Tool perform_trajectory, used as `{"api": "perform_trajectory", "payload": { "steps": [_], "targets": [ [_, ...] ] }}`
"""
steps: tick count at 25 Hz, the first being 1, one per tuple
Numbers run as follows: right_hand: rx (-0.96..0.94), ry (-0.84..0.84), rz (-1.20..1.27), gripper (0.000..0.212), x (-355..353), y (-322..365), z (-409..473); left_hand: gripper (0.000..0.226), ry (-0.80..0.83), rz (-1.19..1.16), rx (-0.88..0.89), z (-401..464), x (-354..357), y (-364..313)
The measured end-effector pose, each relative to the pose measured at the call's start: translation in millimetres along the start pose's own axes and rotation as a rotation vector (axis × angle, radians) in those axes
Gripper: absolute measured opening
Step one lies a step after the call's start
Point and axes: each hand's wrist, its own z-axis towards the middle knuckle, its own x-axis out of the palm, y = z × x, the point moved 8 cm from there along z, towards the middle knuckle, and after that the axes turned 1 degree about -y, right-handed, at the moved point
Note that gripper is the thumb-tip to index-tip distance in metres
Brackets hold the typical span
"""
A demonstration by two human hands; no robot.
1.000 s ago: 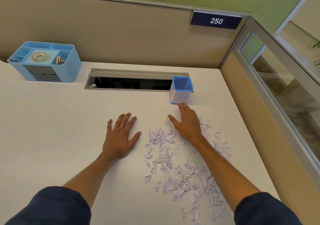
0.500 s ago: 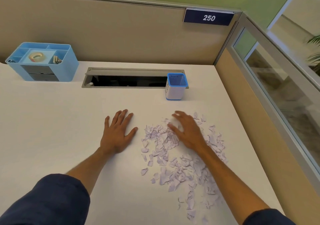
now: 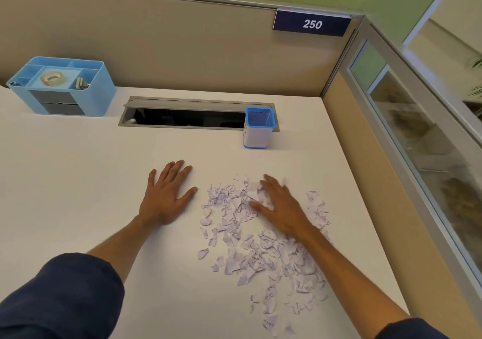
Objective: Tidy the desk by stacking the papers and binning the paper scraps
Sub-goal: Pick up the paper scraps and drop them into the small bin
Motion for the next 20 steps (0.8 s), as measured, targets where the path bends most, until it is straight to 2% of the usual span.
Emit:
{"api": "perform_trajectory", "payload": {
  "steps": [2, 6, 9, 12, 15, 17, 20],
  "targets": [
    [-0.063, 0.065, -0.048, 0.078, 6.1, 17.1, -5.4, 0.067, 0.004, 0.007, -0.002, 1.0, 1.0, 0.2],
    [-0.075, -0.027, -0.099, 0.090, -5.0, 36.3, 12.6, 0.066, 0.001, 0.006, -0.010, -0.4, 0.5, -0.3],
    [-0.108, 0.113, -0.120, 0.090, 13.2, 48.1, 28.0, 0.066, 0.008, -0.002, -0.004, -0.7, -0.4, -1.1],
    [-0.209, 0.138, -0.216, 0.066, 28.5, 63.6, 17.1, 0.065, 0.006, -0.009, 0.003, -0.6, -0.4, -1.3],
    [-0.305, -0.019, -0.206, 0.040, 21.1, 72.8, -4.1, 0.065, 0.004, -0.020, 0.009, -0.9, -0.8, -1.5],
    [-0.266, -0.032, -0.235, 0.045, 11.2, 66.6, -11.1, 0.066, 0.007, -0.016, 0.007, -1.2, -0.1, -0.5],
    [-0.022, 0.034, -0.422, 0.075, -9.5, 43.3, -6.9, 0.067, 0.014, -0.012, 0.006, -1.4, 0.1, -0.1]
  ]
}}
